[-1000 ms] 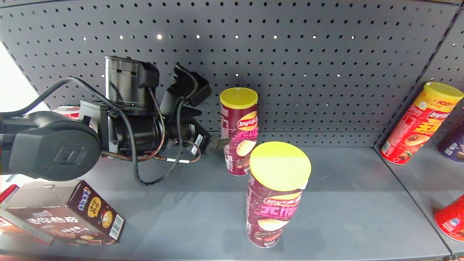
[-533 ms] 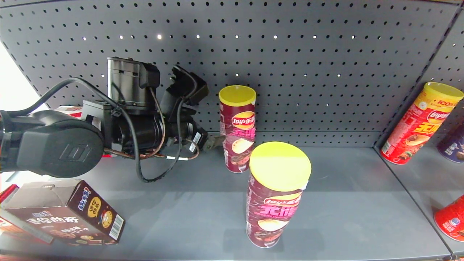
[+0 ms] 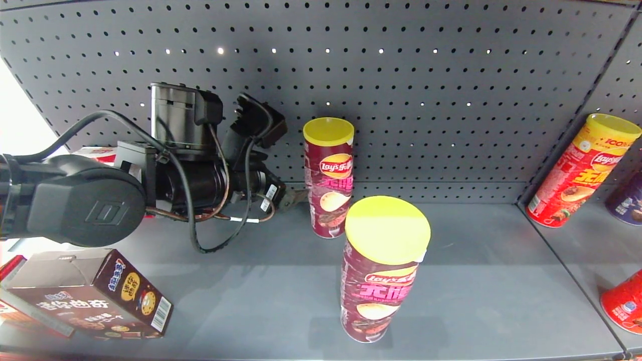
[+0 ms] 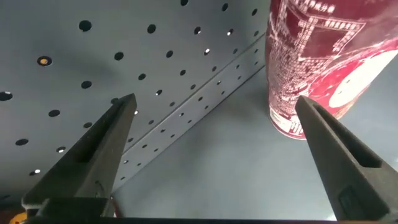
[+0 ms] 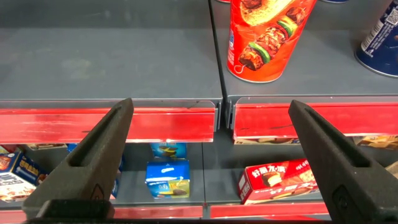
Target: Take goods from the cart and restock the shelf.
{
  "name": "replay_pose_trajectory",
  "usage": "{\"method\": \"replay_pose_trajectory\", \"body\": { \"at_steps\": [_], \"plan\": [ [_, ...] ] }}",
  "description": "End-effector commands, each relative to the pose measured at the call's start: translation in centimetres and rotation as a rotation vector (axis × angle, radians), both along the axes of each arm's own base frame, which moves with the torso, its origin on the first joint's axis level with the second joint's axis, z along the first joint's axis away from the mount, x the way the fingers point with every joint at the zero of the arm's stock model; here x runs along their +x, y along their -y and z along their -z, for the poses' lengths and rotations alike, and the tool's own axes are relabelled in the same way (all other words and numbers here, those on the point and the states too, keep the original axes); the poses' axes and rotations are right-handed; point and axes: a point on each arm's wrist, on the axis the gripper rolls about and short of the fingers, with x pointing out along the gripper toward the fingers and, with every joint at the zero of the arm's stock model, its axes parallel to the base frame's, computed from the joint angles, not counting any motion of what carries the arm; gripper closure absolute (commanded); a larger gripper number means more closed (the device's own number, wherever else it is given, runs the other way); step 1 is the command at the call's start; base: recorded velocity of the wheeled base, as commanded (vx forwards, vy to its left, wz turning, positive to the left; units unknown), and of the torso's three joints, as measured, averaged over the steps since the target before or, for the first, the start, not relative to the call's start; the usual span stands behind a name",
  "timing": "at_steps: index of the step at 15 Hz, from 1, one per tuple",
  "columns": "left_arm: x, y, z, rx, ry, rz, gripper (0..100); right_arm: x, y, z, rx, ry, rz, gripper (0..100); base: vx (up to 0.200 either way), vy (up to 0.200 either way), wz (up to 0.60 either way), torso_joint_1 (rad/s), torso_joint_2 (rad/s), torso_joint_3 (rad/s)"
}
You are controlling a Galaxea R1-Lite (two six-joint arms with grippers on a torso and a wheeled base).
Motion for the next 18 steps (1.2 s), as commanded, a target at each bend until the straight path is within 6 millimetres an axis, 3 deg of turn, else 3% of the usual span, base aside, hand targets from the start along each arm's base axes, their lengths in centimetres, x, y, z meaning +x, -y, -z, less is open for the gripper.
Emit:
{"method": "replay_pose_trajectory", "body": {
  "at_steps": [1, 11, 18],
  "plan": [
    [0.4, 0.2, 0.4, 0.002, -0.007, -0.004, 0, 0.0, 0.0, 0.0, 0.0, -0.002, -0.001, 0, 0.0, 0.0, 0.0, 0.0, 0.0, 0.0],
    [0.3, 0.0, 1.3, 0.04, 0.006, -0.107, 0, 0.0, 0.0, 0.0, -0.002, -0.002, -0.001, 0, 0.0, 0.0, 0.0, 0.0, 0.0, 0.0],
    [2.3, 1.1, 3.1, 0.04, 0.033, -0.152, 0, 0.0, 0.0, 0.0, 0.0, -0.002, -0.001, 0, 0.0, 0.0, 0.0, 0.0, 0.0, 0.0]
  ]
}}
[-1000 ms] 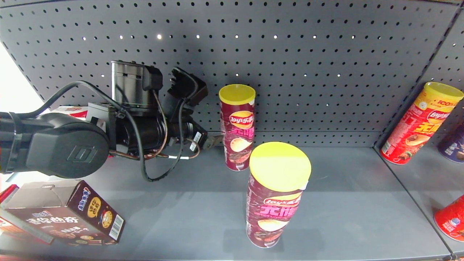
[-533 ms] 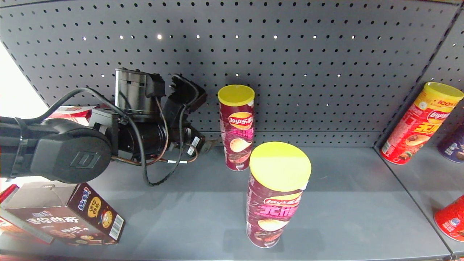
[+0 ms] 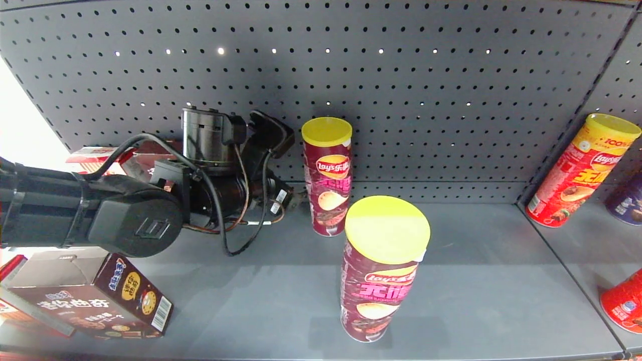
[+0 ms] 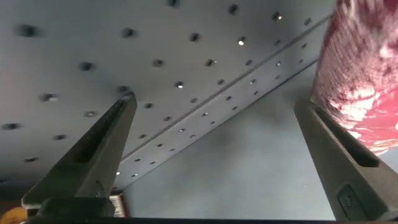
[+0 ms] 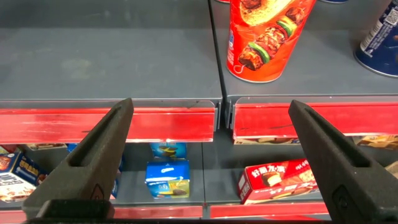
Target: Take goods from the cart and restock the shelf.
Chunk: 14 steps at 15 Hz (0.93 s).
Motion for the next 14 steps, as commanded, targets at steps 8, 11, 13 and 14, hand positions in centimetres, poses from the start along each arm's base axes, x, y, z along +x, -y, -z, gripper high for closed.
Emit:
{"method": "replay_pose_trajectory", "body": {
  "at_steps": [8, 11, 13, 14],
  "plan": [
    [0.2, 1.5, 0.8, 0.005, -0.017, 0.029, 0, 0.0, 0.0, 0.0, 0.0, -0.002, -0.001, 0, 0.0, 0.0, 0.0, 0.0, 0.0, 0.0],
    [0.0, 1.8, 0.8, 0.005, -0.015, 0.038, 0, 0.0, 0.0, 0.0, 0.0, -0.002, 0.001, 0, 0.0, 0.0, 0.0, 0.0, 0.0, 0.0],
    [0.0, 1.8, 0.8, 0.005, -0.015, 0.04, 0, 0.0, 0.0, 0.0, 0.0, -0.002, 0.001, 0, 0.0, 0.0, 0.0, 0.0, 0.0, 0.0],
    [0.0, 1.9, 0.7, 0.002, -0.011, 0.043, 0, 0.0, 0.0, 0.0, 0.0, -0.002, 0.001, 0, 0.0, 0.0, 0.0, 0.0, 0.0, 0.0]
  ]
}}
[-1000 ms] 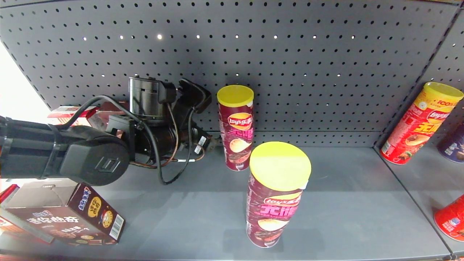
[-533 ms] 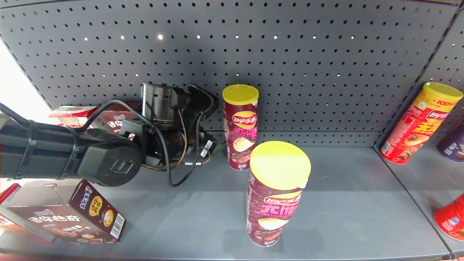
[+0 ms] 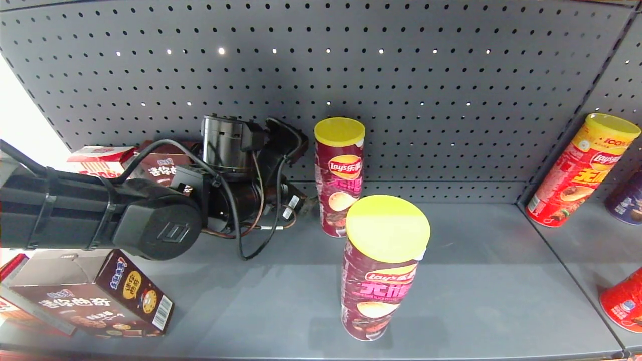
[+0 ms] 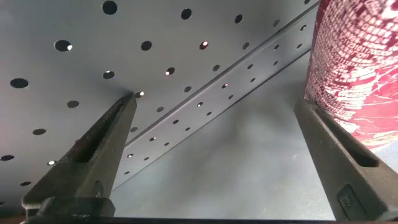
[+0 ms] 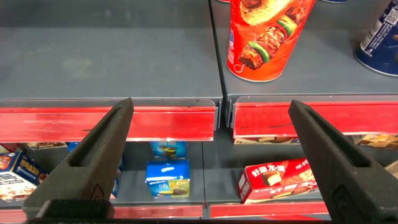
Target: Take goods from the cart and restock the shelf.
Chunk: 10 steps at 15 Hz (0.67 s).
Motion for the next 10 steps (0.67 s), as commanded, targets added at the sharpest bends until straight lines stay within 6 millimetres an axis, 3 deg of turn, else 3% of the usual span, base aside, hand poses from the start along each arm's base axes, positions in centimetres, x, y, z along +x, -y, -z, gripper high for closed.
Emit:
{"method": "replay_pose_trajectory", "body": {
  "at_steps": [1, 10],
  "plan": [
    [0.0, 0.2, -0.2, -0.003, 0.006, 0.006, 0, 0.0, 0.0, 0.0, 0.0, -0.002, 0.001, 0, 0.0, 0.0, 0.0, 0.0, 0.0, 0.0],
    [-0.1, 1.3, -0.1, -0.005, 0.006, 0.031, 0, 0.0, 0.0, 0.0, 0.0, -0.002, -0.001, 0, 0.0, 0.0, 0.0, 0.0, 0.0, 0.0]
  ]
}}
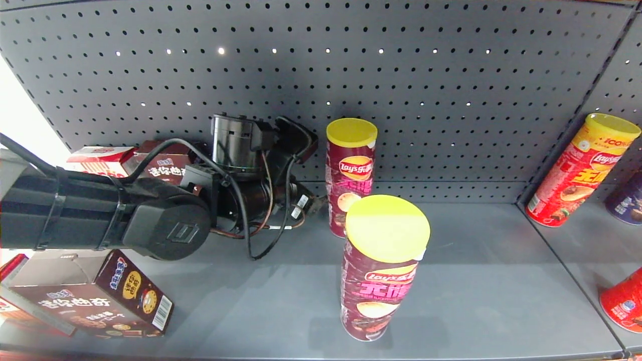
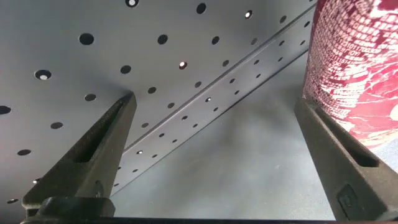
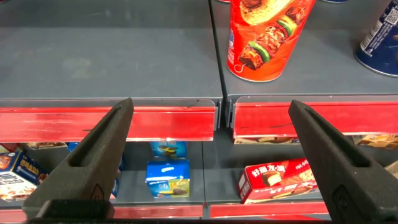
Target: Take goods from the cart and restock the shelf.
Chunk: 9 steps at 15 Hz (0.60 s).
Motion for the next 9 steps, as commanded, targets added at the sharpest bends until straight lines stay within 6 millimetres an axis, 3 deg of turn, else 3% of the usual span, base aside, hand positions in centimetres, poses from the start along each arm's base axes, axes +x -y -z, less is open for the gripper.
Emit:
{"method": "replay_pose_trajectory", "body": {
  "at_steps": [1, 6, 9],
  "plan": [
    [0.0, 0.0, 0.0, 0.001, -0.001, -0.001, 0, 0.0, 0.0, 0.0, 0.0, -0.002, -0.001, 0, 0.0, 0.0, 0.0, 0.0, 0.0, 0.0],
    [-0.5, -0.2, -0.9, -0.011, 0.019, -0.001, 0, 0.0, 0.0, 0.0, 0.0, -0.002, -0.001, 0, 0.0, 0.0, 0.0, 0.0, 0.0, 0.0],
    [-3.0, -1.9, -4.9, -0.066, 0.11, -0.009, 0, 0.0, 0.0, 0.0, 0.0, -0.002, 0.001, 0, 0.0, 0.0, 0.0, 0.0, 0.0, 0.0]
  ]
}}
